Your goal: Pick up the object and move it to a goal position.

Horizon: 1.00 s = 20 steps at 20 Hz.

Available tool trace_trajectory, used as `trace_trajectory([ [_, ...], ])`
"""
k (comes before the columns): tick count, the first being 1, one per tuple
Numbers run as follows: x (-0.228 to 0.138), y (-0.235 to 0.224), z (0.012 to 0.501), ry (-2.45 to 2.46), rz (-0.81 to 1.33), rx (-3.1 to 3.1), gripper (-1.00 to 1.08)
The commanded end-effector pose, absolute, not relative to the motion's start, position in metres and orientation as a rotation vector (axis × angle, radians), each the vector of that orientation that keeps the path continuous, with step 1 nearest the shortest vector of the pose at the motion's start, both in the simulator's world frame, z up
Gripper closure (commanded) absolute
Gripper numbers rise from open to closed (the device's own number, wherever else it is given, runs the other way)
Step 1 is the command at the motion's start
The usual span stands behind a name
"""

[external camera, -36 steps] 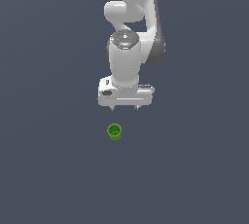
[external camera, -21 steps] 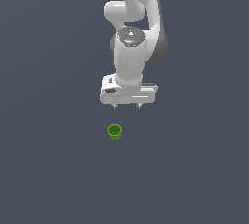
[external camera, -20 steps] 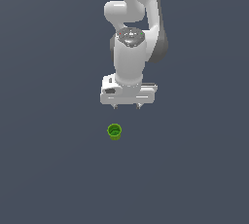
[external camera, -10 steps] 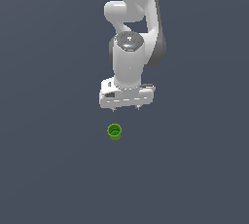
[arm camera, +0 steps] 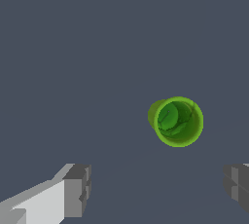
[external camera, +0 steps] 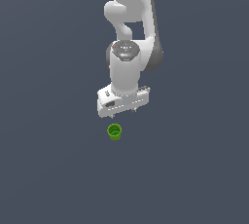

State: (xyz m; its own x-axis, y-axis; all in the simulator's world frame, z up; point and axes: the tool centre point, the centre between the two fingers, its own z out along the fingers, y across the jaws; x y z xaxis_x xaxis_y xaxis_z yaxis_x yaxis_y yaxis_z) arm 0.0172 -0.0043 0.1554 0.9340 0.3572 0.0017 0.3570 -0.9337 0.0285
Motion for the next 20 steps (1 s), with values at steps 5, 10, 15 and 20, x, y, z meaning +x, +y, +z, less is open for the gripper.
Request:
trace_trajectory([
  [5, 0.025, -0.012, 0.143, 0.824, 0.0, 3.004, -0.92],
  [10, 0.031, -0.018, 0.133, 1.018, -0.006, 2.947, -0.92],
  [15, 0.036, -0.025, 0.123, 1.206, -0.009, 2.88, -0.92],
  [20, 0.042, -0.031, 0.114, 1.39, -0.01, 2.802, -0.92],
])
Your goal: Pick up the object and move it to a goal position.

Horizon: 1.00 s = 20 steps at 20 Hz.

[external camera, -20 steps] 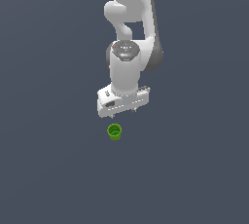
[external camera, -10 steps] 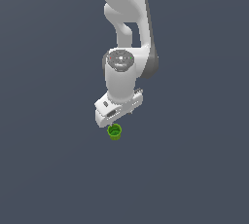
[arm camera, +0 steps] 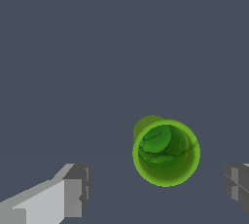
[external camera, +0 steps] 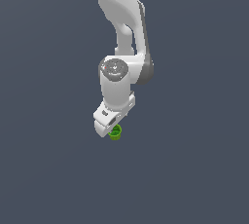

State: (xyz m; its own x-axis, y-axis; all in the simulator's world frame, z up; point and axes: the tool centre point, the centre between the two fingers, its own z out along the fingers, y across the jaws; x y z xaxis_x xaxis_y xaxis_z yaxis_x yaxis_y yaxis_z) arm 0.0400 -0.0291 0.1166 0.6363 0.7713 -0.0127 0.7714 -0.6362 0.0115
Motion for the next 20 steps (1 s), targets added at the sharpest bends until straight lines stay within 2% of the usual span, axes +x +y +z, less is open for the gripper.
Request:
trace_trajectory([
  [1, 0.043, -0.032, 0.112, 1.426, -0.01, 2.785, -0.92],
  [20, 0.053, -0.046, 0.093, 1.776, 0.0, 2.592, -0.92],
])
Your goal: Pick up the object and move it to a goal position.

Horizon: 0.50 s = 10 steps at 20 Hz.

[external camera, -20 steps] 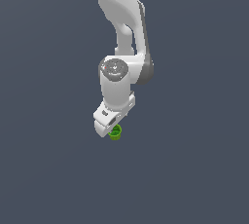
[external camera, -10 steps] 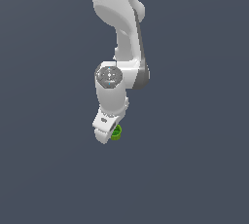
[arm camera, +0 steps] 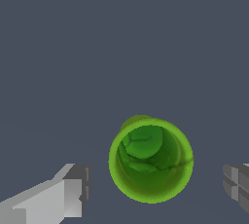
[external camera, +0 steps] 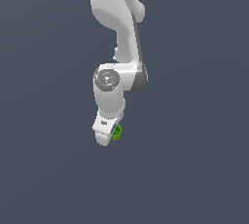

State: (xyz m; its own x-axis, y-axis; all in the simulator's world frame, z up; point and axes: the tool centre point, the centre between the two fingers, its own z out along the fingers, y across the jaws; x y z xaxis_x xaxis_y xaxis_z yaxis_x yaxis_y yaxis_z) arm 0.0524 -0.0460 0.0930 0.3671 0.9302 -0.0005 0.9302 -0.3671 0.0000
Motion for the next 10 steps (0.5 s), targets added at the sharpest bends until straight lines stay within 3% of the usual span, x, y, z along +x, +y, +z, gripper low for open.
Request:
trace_trajectory([
  [1, 0.053, -0.046, 0.093, 1.776, 0.0, 2.591, -0.92],
  [10, 0.052, -0.046, 0.067, 1.774, 0.0, 2.592, -0.92],
])
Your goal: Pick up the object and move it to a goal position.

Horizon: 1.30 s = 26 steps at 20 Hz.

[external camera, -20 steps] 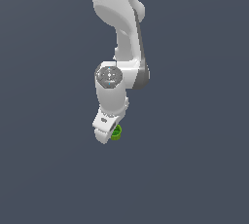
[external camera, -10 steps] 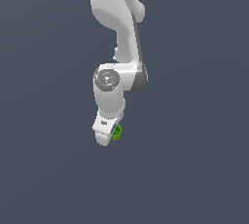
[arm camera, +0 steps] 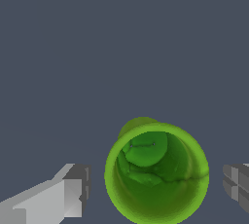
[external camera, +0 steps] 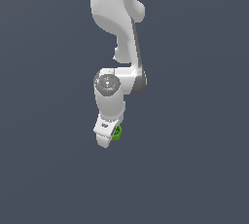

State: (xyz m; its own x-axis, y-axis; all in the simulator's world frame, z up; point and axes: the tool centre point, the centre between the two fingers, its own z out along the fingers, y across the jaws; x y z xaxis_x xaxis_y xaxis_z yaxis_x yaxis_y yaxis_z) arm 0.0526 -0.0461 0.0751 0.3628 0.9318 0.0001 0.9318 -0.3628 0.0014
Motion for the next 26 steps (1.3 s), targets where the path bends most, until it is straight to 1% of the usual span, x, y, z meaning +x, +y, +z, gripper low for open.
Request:
trace_trajectory([
  [1, 0.052, -0.046, 0.06, 1.775, 0.0, 2.592, -0.92],
  [5, 0.051, -0.046, 0.045, 1.777, 0.0, 2.591, -0.92],
  [9, 0.053, -0.046, 0.043, 1.777, 0.0, 2.591, -0.92],
  [10, 0.053, -0.046, 0.043, 1.777, 0.0, 2.591, 1.08],
  [21, 0.053, -0.046, 0.043, 1.777, 0.0, 2.591, 1.08],
  [26, 0.05, -0.044, 0.051, 1.776, 0.0, 2.591, 1.08],
])
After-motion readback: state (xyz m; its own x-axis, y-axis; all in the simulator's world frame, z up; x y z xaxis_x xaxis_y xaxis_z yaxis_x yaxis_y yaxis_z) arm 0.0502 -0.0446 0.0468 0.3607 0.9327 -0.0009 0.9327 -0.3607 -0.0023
